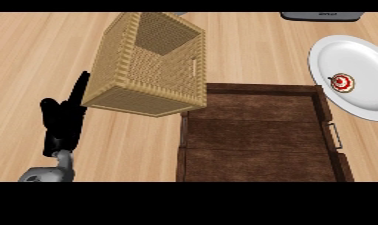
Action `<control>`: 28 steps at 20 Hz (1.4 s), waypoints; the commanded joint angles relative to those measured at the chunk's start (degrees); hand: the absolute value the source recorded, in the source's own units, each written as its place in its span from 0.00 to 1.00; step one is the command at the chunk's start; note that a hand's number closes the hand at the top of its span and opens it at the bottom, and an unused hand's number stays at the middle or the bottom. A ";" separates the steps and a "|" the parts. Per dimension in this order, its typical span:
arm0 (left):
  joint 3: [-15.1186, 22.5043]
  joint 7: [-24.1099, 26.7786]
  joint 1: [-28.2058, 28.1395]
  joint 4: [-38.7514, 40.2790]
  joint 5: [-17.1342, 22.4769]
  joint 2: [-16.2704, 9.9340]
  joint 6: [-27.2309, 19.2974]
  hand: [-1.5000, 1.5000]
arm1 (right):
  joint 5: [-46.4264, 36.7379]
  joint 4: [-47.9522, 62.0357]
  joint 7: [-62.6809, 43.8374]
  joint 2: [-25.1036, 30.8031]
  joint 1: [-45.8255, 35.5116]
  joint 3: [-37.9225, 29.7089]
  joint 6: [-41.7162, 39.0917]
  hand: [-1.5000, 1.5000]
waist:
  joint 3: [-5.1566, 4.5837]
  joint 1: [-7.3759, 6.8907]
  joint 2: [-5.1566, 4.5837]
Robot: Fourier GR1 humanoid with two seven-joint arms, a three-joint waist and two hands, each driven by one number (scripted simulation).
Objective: Pick the cupcake from the tray and place it in the plate
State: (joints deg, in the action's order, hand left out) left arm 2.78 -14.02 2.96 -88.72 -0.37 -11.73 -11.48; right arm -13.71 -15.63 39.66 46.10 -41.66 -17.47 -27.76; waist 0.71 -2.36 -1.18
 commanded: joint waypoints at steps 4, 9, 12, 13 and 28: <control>1.95 2.24 -3.00 1.53 0.40 1.32 2.18 0.50 | 2.51 3.05 7.55 2.97 2.32 -1.97 -10.32 0.00 | -0.22 -0.56 -0.33; 1.79 -1.29 0.49 2.11 -0.26 1.77 1.17 0.50 | 2.56 2.15 8.39 0.14 1.91 -1.11 -9.41 0.00 | -0.27 -0.18 -0.16; 2.33 1.39 -0.20 2.68 -0.68 2.00 1.85 0.50 | 2.03 1.84 10.42 -1.01 3.50 -0.63 -5.40 0.00 | -0.18 -0.71 -0.57; 2.85 2.72 -2.40 3.46 -1.46 3.58 0.37 0.50 | 2.35 1.79 11.03 -0.42 4.21 -0.56 -7.75 0.00 | -0.32 0.01 -0.10; 1.35 0.71 1.18 3.83 -1.18 2.47 2.04 0.50 | 0.04 5.41 9.57 0.91 3.36 0.72 1.41 0.00 | -0.17 -1.24 -0.62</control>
State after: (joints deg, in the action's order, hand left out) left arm 2.01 -12.50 4.29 -86.47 -1.54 -10.60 -10.62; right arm -13.63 -11.63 45.79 45.83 -37.70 -16.44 -22.43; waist 0.87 -3.43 -1.31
